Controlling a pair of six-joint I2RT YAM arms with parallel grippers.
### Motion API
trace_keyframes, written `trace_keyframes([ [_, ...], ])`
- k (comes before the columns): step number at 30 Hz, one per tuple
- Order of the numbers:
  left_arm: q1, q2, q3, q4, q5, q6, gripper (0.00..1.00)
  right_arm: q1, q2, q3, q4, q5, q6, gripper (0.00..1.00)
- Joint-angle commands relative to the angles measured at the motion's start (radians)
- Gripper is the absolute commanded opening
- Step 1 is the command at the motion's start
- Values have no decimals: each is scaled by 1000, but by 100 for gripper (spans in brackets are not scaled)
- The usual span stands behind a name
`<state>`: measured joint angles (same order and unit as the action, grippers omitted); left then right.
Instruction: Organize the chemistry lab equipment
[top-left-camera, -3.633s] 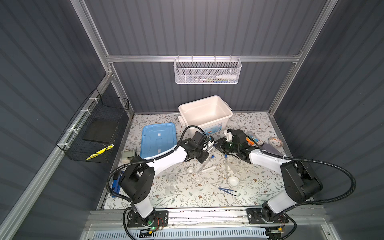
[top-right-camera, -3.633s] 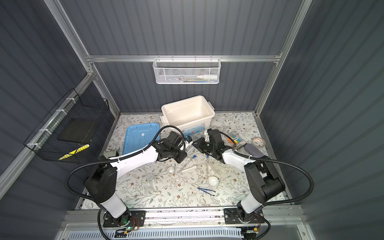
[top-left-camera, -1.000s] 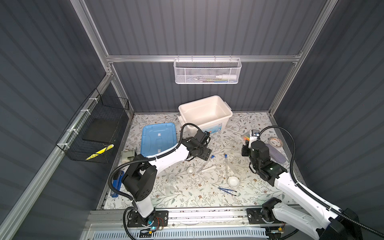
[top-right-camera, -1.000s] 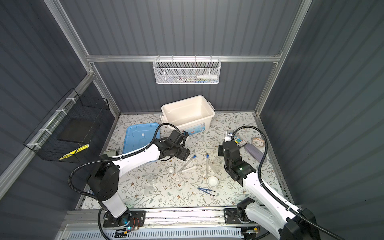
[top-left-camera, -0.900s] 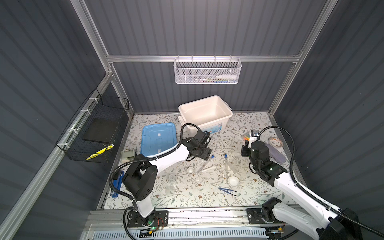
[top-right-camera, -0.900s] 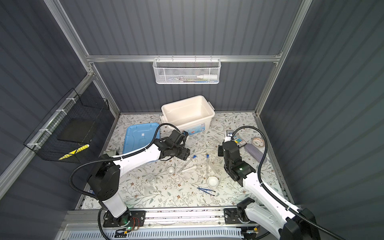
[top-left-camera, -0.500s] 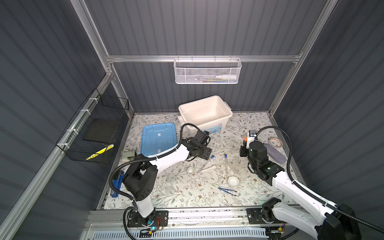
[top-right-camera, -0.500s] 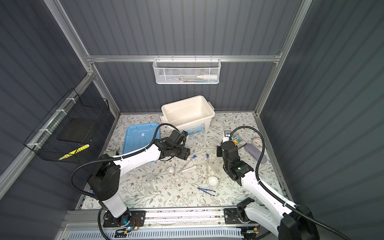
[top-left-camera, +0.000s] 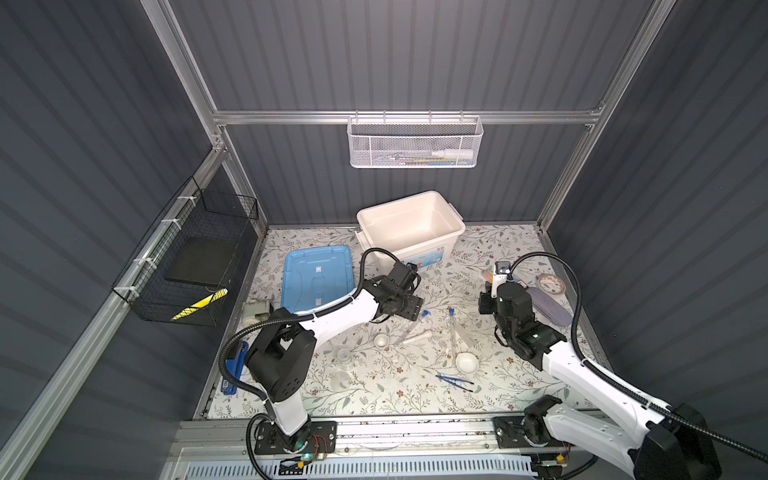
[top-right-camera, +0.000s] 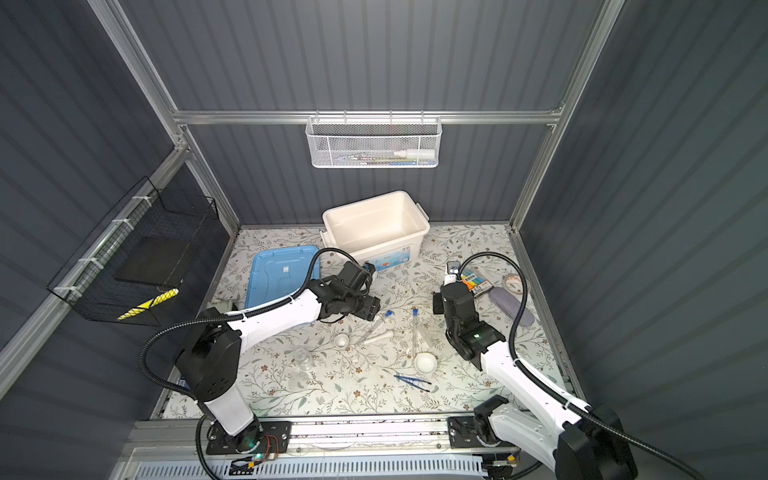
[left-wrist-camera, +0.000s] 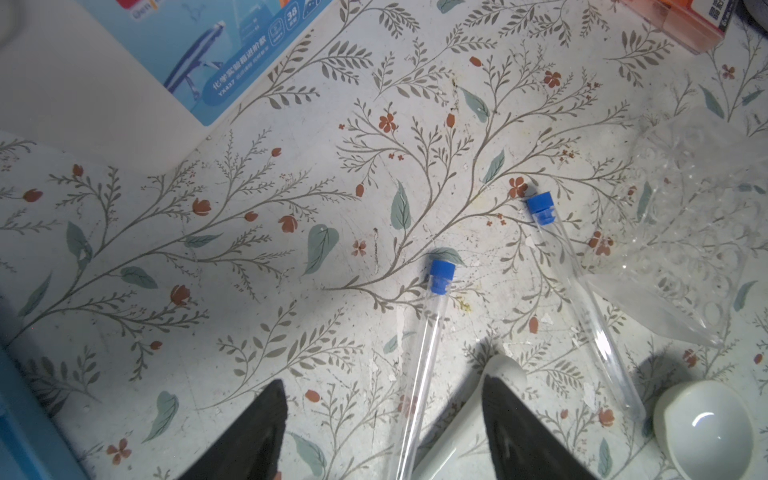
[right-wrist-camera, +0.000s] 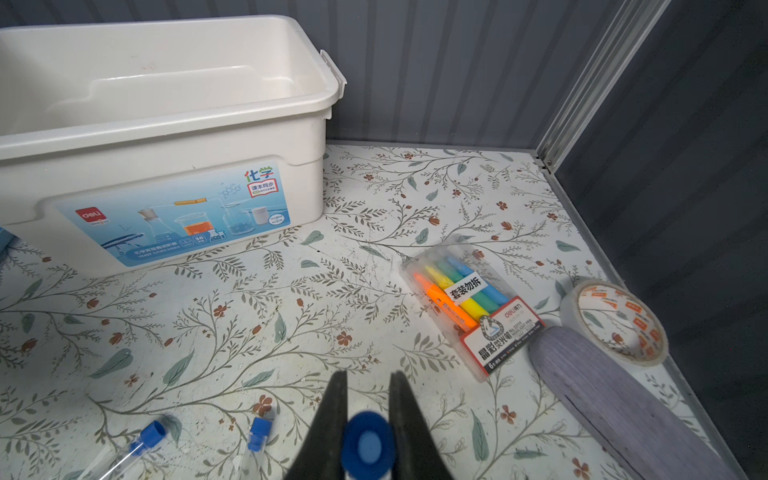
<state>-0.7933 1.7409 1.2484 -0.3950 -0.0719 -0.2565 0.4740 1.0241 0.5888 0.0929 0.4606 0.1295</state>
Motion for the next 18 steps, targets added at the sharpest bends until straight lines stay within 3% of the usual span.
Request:
trace_keyframes([
  [1, -6, -6, -14, 7, -4, -10, 76, 4, 13, -13, 8, 21, -8, 15],
  [18, -6, -22, -29, 19, -19, -8, 84, 4, 18, -39, 11, 60, -19, 15],
])
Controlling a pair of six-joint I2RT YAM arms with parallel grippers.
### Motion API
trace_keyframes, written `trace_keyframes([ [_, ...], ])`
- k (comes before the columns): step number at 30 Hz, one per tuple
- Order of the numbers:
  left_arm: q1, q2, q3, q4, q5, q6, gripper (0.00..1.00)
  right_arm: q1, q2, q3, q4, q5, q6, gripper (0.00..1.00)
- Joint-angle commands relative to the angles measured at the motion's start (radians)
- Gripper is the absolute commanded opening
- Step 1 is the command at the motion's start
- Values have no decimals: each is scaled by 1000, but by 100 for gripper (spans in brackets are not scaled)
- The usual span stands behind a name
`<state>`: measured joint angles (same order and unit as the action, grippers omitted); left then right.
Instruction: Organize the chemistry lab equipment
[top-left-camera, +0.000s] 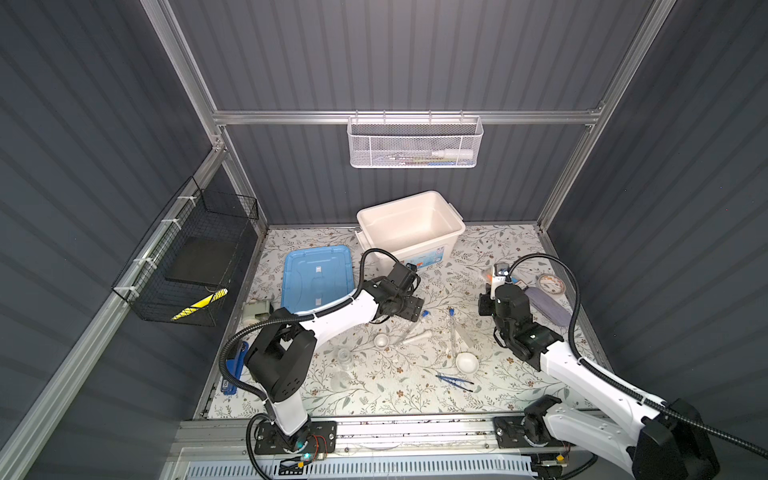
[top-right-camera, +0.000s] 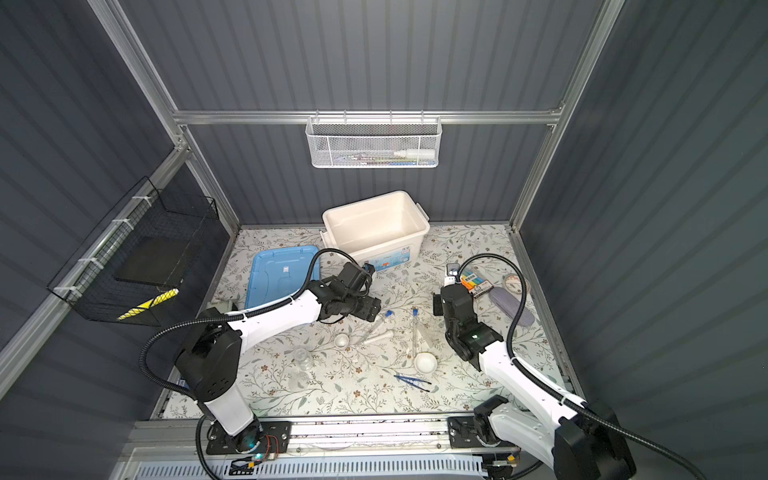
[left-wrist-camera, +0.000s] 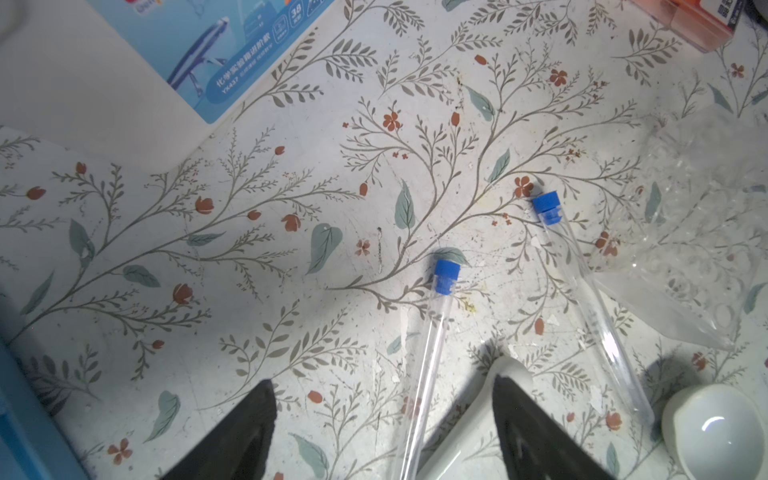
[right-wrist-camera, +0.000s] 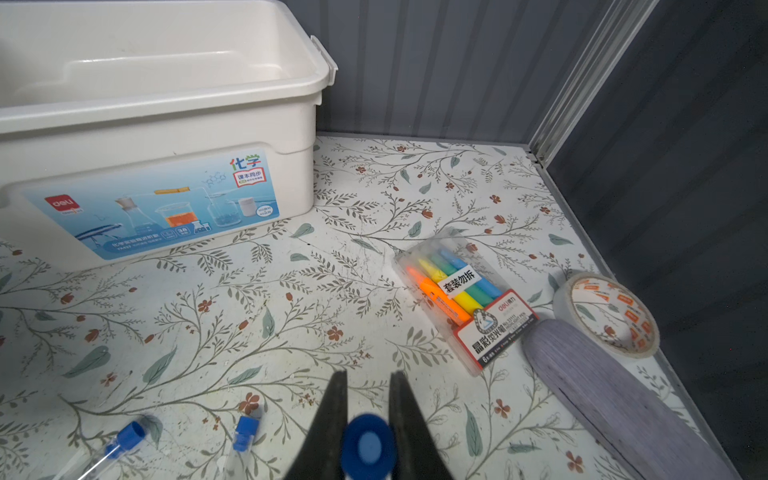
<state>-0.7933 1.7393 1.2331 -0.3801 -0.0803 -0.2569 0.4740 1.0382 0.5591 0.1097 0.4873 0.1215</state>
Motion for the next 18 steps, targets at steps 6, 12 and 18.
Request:
trace_keyframes([
  [6, -6, -21, -13, 6, -10, -10, 84, 4, 1, -13, -10, 20, 9, 16],
  [12, -5, -18, -13, 6, -10, -10, 84, 5, -15, -26, -24, 3, 19, 19],
  [18, -6, -14, -10, 8, -8, -11, 84, 5, -33, -48, -37, -10, 40, 19],
])
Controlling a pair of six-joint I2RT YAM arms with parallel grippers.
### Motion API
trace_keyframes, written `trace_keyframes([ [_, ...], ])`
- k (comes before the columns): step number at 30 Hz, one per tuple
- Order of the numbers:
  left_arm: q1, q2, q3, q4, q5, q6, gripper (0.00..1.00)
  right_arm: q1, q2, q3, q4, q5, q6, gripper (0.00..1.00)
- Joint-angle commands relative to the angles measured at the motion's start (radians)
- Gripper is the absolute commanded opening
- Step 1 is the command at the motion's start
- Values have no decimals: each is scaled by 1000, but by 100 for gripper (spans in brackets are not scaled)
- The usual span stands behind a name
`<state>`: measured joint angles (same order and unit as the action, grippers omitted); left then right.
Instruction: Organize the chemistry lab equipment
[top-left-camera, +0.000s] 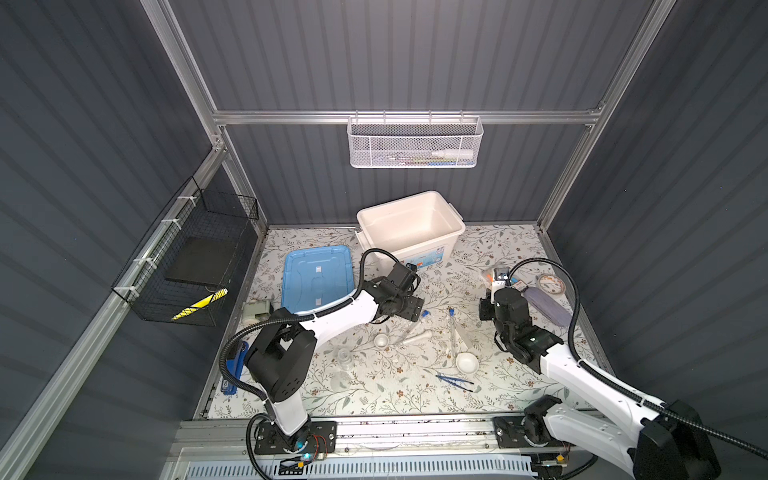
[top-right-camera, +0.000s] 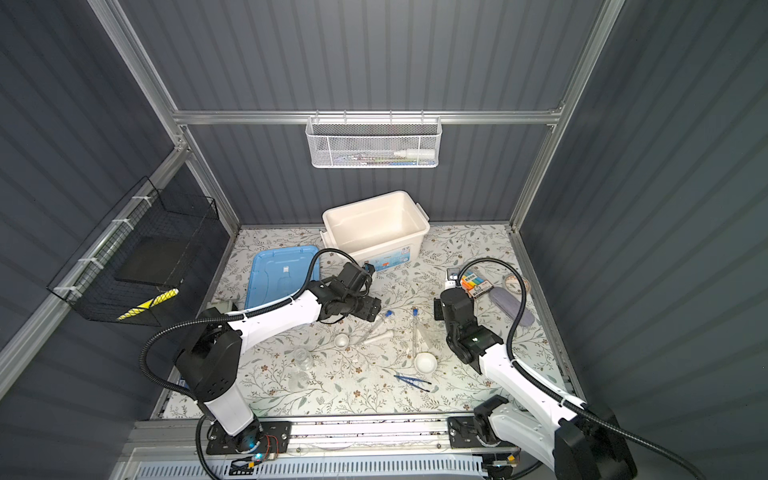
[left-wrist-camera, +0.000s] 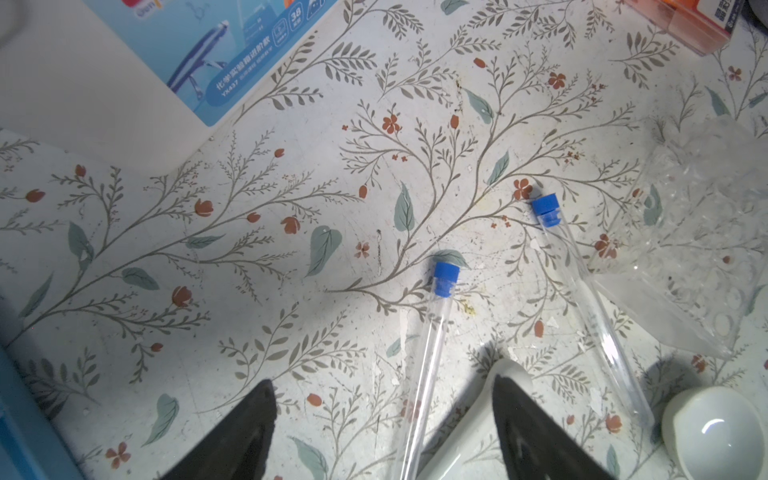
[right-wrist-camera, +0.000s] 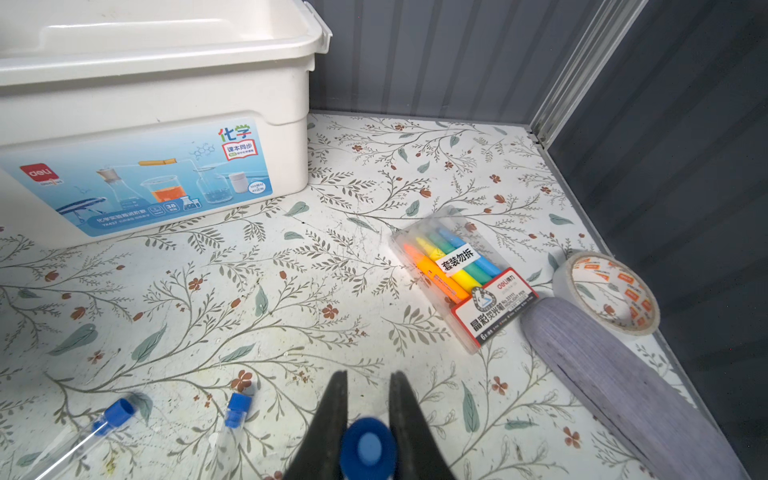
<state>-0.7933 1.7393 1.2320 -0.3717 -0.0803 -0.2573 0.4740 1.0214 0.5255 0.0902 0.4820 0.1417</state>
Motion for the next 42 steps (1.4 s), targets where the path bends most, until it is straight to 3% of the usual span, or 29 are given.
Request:
trace_keyframes([
  [1, -5, -13, -11, -1, -6, -10, 84, 5, -17, -12, -22, -6, 23, 19],
  [34, -5, 20, 8, -28, 13, -2, 84, 5, 15, 20, -53, -24, 55, 25],
  [42, -6, 27, 13, -46, 2, 13, 83, 5, -13, 31, -79, -8, 60, 42],
])
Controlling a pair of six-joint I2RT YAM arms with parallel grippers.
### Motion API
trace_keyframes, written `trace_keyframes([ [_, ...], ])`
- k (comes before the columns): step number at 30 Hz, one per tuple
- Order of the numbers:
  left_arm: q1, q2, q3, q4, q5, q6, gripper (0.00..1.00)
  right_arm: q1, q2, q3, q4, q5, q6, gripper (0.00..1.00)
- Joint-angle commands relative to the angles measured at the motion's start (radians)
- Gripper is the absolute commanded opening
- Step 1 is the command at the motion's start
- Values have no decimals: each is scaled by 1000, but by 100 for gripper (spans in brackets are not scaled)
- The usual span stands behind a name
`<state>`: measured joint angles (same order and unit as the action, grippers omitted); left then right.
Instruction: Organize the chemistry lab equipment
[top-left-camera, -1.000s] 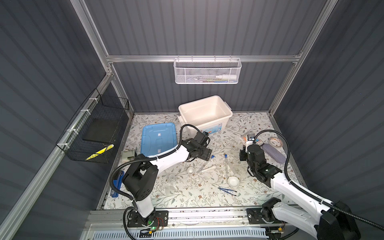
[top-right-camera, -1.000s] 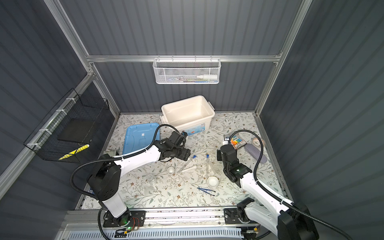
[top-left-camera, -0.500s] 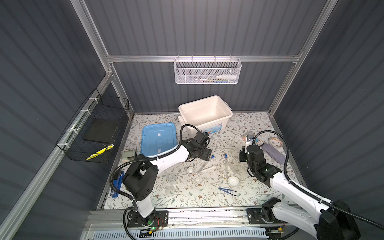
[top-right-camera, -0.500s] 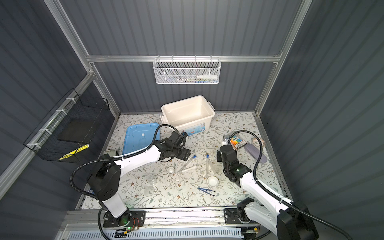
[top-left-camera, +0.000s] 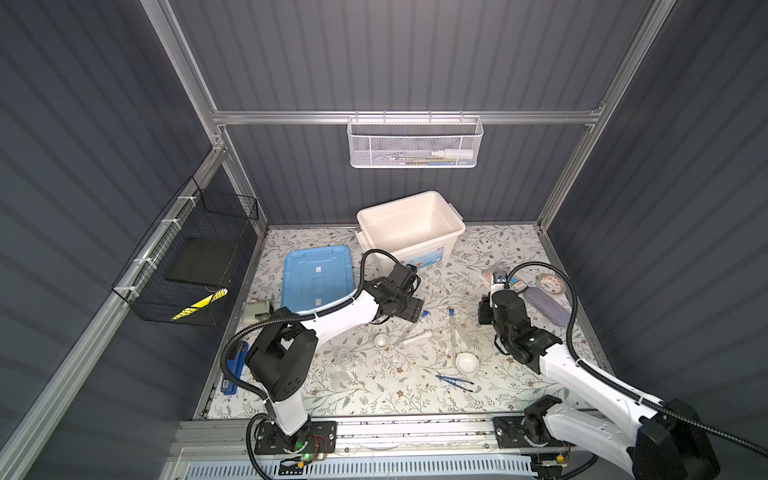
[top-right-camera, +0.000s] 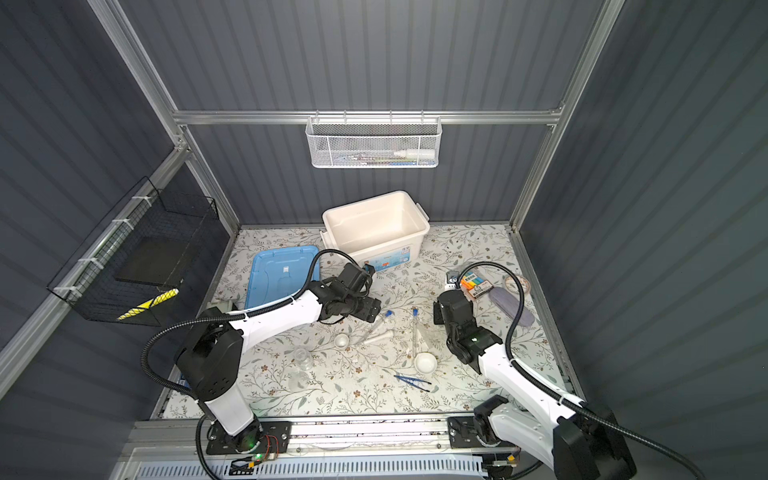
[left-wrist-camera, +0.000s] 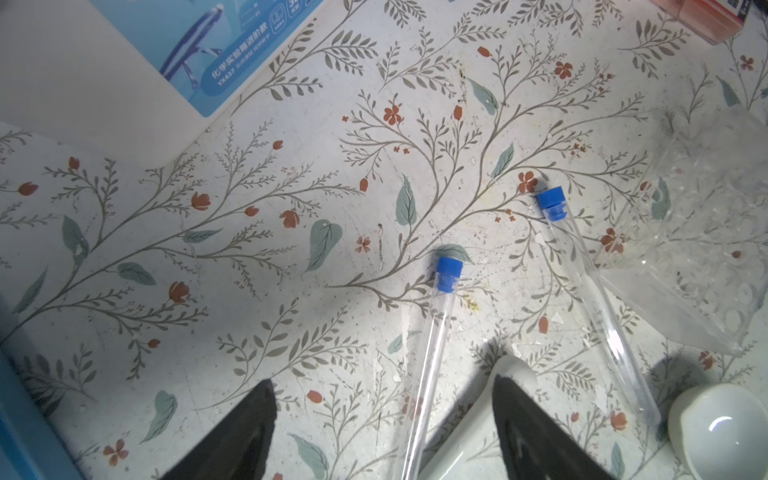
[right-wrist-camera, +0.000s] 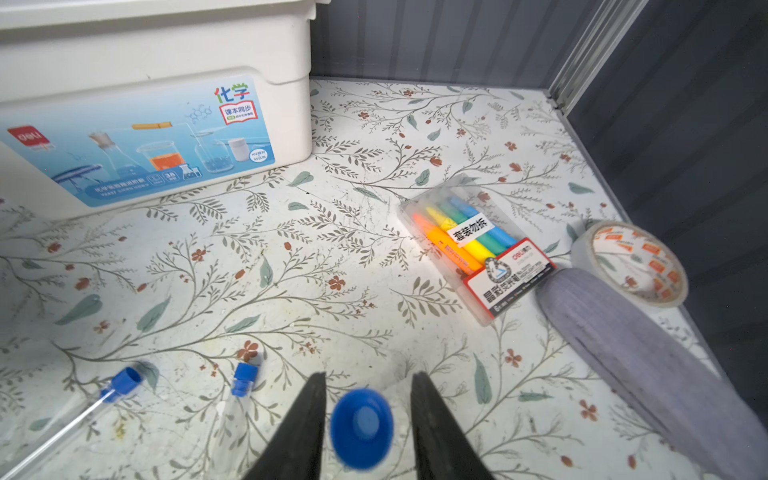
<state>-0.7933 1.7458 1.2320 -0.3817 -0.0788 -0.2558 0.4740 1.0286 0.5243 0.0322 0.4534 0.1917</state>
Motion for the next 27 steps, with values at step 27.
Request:
trace_keyframes([
  [27, -5, 90, 40, -163, 86, 149, 68, -8, -99, 208, -212, -9, 91, 75],
])
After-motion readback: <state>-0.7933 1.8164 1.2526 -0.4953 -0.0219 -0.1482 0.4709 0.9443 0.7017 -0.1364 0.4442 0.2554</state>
